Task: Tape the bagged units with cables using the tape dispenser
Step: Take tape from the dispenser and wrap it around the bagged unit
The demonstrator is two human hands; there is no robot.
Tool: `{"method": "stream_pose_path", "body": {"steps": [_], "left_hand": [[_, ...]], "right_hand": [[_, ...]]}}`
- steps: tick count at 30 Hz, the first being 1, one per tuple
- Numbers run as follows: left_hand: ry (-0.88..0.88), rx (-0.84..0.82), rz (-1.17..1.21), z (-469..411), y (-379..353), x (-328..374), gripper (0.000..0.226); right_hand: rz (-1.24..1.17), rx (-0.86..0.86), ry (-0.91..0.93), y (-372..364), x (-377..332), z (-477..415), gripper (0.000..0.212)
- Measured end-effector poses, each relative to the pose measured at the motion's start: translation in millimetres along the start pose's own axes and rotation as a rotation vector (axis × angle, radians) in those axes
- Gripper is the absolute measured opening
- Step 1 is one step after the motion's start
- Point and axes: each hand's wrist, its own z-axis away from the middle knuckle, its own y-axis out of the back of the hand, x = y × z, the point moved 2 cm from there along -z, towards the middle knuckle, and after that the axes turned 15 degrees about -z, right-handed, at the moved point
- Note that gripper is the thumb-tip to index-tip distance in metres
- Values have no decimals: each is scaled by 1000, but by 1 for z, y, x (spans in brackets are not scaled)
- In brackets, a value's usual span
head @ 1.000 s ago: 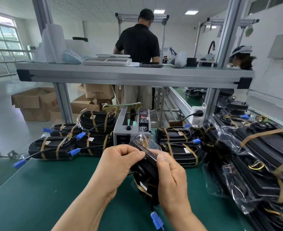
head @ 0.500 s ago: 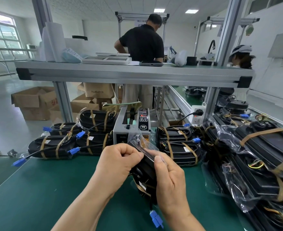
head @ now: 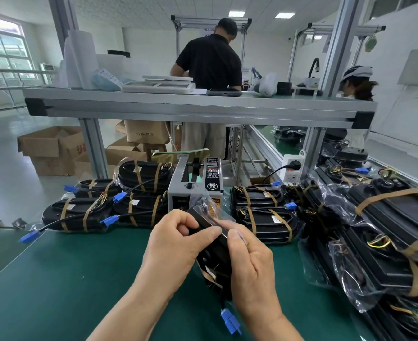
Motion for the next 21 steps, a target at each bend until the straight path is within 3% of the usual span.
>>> {"method": "stream_pose_path", "body": {"steps": [3,9,16,21], "left_hand": [[37,2,128,-7,0,-6,30],[-15,-15,167,-13,-4,-14,20],[-230,-123,-146,-28,14,-4,41],[-241,17,-258,-45,24,-9,34]], "right_hand": [[0,-7,-28,0,5,1,36],[-58,7,-45,-1,2,0,34],[-98,-15,-28,2,-3,0,34],[-137,29,-42,9,1,-3,35]]}}
